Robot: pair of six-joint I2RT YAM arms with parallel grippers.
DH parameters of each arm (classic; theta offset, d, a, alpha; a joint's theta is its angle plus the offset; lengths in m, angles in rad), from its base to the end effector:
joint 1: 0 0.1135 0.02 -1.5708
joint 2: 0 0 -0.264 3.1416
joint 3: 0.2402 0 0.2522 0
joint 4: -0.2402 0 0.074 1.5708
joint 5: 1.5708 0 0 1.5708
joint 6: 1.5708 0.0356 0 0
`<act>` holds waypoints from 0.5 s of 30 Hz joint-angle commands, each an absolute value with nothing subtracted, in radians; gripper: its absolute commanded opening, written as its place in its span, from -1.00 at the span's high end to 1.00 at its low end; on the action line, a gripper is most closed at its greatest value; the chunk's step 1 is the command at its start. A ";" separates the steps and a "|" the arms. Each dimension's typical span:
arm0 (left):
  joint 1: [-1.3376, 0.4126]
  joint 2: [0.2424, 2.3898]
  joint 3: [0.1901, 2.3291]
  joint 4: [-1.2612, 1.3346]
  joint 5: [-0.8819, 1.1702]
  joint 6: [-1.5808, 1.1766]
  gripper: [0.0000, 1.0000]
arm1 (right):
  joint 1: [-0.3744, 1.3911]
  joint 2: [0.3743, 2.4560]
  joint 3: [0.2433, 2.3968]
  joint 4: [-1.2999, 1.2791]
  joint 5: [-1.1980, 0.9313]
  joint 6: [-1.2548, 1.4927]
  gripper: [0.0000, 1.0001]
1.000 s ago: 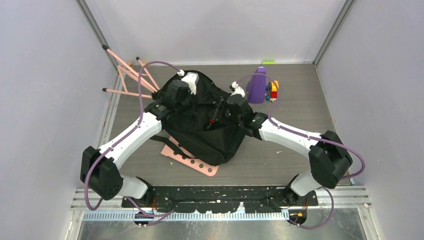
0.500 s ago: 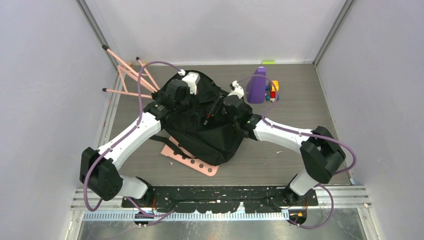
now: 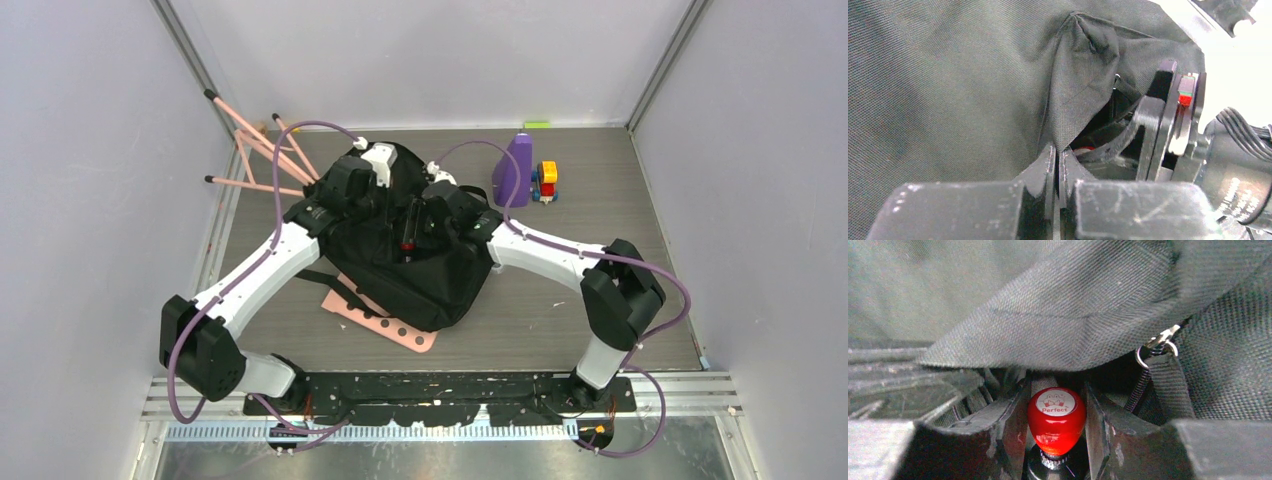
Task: Pack the student bag
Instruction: Place the stationery in the student bag.
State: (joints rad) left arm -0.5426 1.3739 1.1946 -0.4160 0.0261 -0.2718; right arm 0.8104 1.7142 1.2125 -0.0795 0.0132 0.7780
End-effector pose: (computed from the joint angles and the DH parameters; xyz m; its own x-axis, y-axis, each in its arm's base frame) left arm 0.2657 -0.1613 0.3263 -0.6061 0.0521 -0.7937 0.3862 0.8916 -0.2364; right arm 0.2712 0.2844 0.2494 -0.7727 0.2059 -0.6004 -0.2451 0.7758 0.5815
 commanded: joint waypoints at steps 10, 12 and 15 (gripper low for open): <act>-0.495 1.356 1.305 -0.431 0.117 -0.267 1.00 | 0.845 1.688 1.285 -0.555 -0.054 0.519 0.62; -0.490 1.363 1.312 -0.451 0.141 -0.267 1.00 | 0.845 1.647 1.297 -0.552 -0.035 0.520 0.19; -0.486 1.379 1.330 -0.489 0.184 -0.253 1.00 | 0.845 1.586 1.322 -0.554 -0.013 0.515 -0.32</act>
State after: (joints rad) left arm -0.5110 1.3834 1.2438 -0.5011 0.1326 -0.2764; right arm 0.8238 1.6871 1.2999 -0.3389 -0.0139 0.5827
